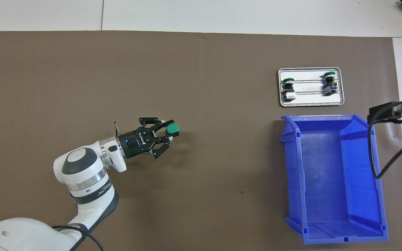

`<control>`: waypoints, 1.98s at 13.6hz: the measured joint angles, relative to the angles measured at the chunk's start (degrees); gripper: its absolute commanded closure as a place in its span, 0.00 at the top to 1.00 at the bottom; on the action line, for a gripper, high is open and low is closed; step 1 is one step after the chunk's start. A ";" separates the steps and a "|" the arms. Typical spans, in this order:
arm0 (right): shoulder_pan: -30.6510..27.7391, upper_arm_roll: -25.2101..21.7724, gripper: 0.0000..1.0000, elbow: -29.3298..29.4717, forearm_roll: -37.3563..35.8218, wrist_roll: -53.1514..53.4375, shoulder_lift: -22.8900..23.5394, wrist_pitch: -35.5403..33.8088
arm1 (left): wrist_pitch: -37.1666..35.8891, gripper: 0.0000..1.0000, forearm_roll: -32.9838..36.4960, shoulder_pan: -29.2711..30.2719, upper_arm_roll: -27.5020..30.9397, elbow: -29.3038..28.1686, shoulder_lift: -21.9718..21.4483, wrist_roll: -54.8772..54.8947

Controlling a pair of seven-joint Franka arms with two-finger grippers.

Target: Place and press button with both arms

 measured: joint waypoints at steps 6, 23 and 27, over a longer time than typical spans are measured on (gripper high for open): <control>0.00 0.00 1.00 0.00 0.00 0.00 0.00 0.00 | -3.80 0.00 -0.63 0.01 0.27 -3.59 -0.17 3.30; 0.00 0.00 1.00 0.00 0.00 0.00 0.00 0.00 | -7.83 0.81 6.59 6.88 0.58 -6.43 -1.89 2.51; 0.00 0.00 1.00 0.00 0.00 0.00 -0.01 0.00 | -7.76 0.81 14.90 9.24 0.78 -5.74 -3.00 -3.10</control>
